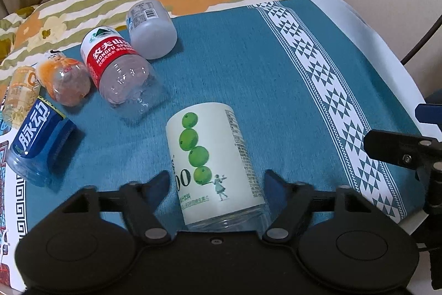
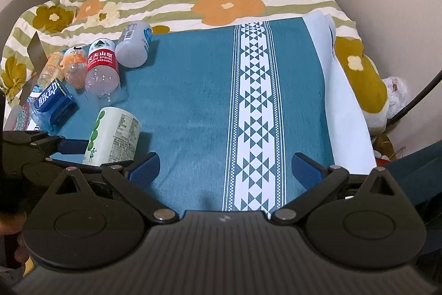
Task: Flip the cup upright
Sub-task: 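Lift the cup with the left gripper and rotate it toward upright, then grasp the cup with the right gripper while the left gripper releases it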
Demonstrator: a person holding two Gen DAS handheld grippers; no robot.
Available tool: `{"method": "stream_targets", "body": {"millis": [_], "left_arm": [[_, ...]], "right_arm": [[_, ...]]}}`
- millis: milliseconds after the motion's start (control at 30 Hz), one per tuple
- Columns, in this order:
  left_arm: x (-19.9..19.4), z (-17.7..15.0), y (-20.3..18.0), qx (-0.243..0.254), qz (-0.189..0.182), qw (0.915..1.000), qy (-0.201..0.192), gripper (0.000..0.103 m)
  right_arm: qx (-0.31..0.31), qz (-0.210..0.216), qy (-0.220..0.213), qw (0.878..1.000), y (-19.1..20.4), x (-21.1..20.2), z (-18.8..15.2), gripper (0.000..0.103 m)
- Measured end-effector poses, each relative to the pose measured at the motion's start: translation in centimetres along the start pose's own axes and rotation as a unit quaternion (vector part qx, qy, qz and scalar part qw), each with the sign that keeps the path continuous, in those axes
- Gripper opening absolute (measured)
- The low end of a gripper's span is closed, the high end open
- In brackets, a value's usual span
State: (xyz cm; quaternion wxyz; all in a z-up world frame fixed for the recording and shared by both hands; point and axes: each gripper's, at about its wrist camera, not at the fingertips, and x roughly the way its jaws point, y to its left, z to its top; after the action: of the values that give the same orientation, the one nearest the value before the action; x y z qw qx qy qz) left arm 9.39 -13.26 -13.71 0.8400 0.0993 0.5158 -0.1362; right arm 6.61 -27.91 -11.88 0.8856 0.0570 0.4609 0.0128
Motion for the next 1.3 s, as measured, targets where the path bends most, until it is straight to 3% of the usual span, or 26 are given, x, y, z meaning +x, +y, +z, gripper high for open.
{"method": "stream_targets", "body": {"millis": [333, 667, 1000, 1300], "left_arm": [[-1.5, -0.2, -0.2, -0.009, 0.003, 0.9996, -0.026, 0.096], [-6.0, -1.4, 0.1, -0.045, 0.003, 0.9975, -0.055, 0.103], [-9.6, -3.4, 4.7, -0.084, 0.017, 0.9950, -0.051, 0.103], [-10.2, -5.6, 9.9, -0.095, 0.023, 0.9936, -0.057, 0.103]], "right_arm": [[-0.001, 0.001, -0.013, 1.000, 0.0, -0.7, -0.1, 0.103], [-0.014, 0.011, -0.023, 1.000, -0.1, -2.4, 1.1, 0.103], [-0.014, 0.064, 0.047, 0.997, 2.6, -1.2, 4.8, 0.103], [0.021, 0.082, 0.141, 0.986, 6.1, 5.2, 7.5, 0.103]]}}
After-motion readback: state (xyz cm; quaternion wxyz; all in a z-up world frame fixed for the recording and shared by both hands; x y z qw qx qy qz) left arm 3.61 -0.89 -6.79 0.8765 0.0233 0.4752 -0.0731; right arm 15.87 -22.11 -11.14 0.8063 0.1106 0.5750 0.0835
